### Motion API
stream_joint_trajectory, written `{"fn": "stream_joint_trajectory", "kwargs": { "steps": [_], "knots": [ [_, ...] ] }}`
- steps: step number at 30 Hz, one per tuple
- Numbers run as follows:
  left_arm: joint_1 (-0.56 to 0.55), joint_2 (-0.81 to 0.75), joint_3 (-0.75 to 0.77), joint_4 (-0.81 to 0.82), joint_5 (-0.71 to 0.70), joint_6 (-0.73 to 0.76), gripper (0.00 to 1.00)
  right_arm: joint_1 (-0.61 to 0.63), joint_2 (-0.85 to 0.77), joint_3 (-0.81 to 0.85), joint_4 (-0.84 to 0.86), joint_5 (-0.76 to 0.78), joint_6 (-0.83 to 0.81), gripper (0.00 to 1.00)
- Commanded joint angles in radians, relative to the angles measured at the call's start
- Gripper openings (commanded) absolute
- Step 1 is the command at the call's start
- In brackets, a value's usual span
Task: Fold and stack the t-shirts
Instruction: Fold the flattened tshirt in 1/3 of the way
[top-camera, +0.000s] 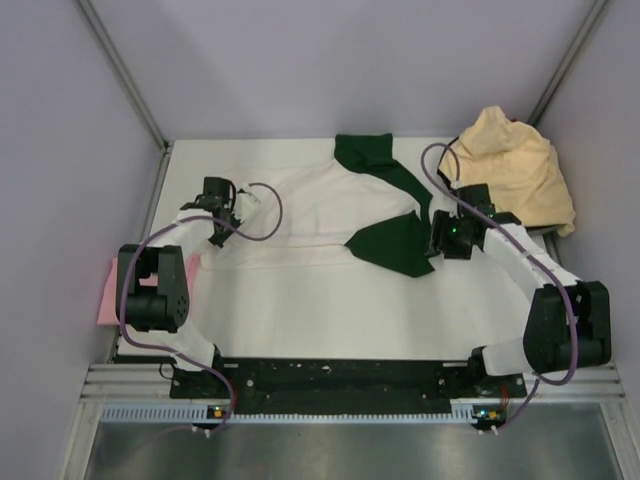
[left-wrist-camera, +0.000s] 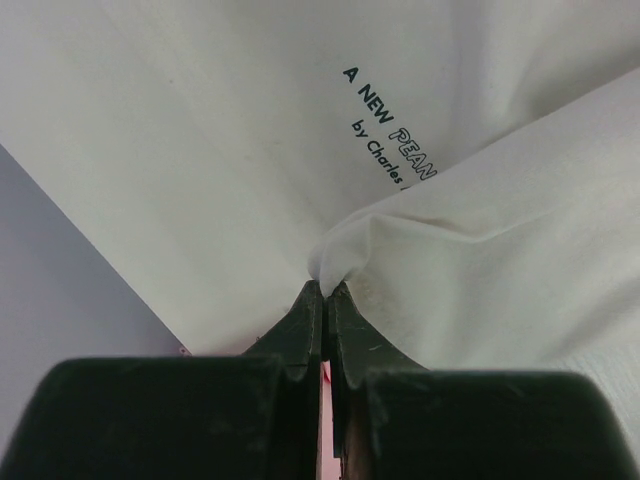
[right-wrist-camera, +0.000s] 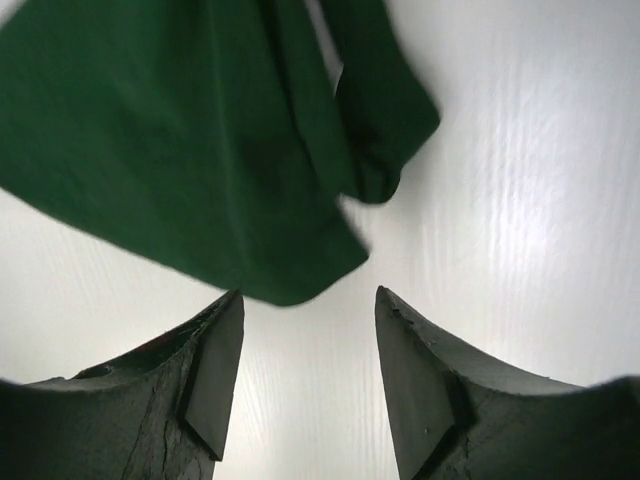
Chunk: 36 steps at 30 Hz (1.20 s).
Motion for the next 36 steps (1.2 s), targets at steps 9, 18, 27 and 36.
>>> {"fn": "stream_joint_trajectory", "kwargs": {
  "steps": [9,18,27,36],
  "knots": [
    [0.007,-0.007,0.040,-0.021,0.028,-0.032,0.00,0.074,0.031,-0.229,0.225,-0.033,0.118,0.54],
    [0.007,-0.030,0.018,-0.014,0.022,-0.030,0.00,0.076,0.006,-0.237,0.235,-0.086,0.115,0.51],
    [0.007,-0.032,0.021,-0.017,0.019,-0.030,0.00,0.076,-0.123,-0.203,0.133,0.019,0.134,0.57],
    [0.007,-0.050,0.015,-0.021,0.025,-0.038,0.00,0.074,0.135,-0.149,0.175,0.030,0.099,0.50]
  ]
}}
